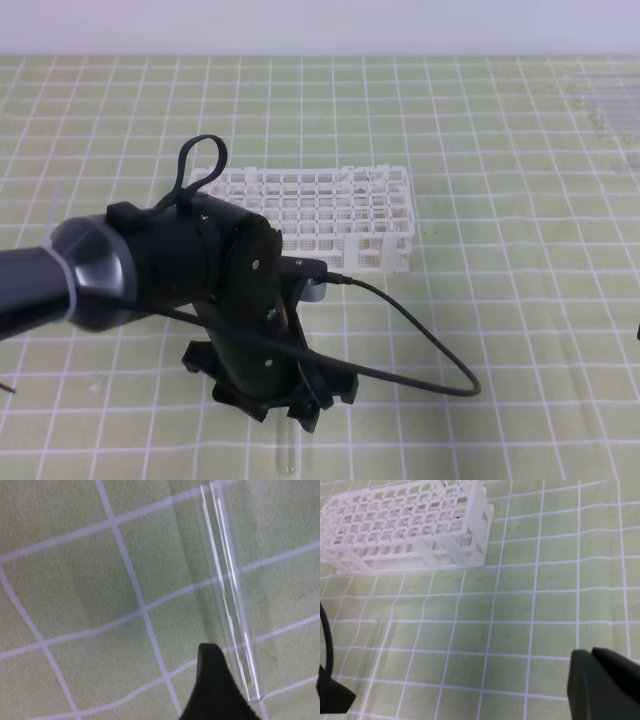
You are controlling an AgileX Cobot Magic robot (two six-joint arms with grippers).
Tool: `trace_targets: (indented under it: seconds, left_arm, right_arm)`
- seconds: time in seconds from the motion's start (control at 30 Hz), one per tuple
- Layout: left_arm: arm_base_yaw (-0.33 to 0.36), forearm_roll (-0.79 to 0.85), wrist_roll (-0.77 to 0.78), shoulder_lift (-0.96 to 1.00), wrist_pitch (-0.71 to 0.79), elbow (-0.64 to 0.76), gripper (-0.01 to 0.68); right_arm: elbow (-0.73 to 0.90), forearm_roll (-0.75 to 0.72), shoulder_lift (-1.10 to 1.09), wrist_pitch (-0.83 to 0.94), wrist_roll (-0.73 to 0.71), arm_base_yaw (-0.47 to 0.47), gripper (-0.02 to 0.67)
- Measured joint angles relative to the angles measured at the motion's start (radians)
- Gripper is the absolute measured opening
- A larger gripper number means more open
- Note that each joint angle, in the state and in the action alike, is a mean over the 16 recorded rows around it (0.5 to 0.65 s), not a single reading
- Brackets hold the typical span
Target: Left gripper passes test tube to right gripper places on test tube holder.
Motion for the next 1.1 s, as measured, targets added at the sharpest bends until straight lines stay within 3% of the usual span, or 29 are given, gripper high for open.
trace_targets:
  seconds: [0.37, 0.8, 1.1]
  left_arm:
    - [0.000, 0.002, -0.051, 0.015, -0.004, -0.033, 0.380]
    - [-0.005, 0.045, -0.109, 0.095, 0.186, -0.183, 0.380]
    - [-0.045, 0.082, -0.136, 0.147, 0.224, -0.196, 0.377]
  right_arm:
    - [0.000, 0.015, -0.001, 0.000, -0.004, 0.000, -0.018]
    - [0.000, 0.041, -0.001, 0.001, -0.022, 0.000, -0.018]
    - [0.000, 0.042, -0.001, 0.002, -0.023, 0.000, -0.018]
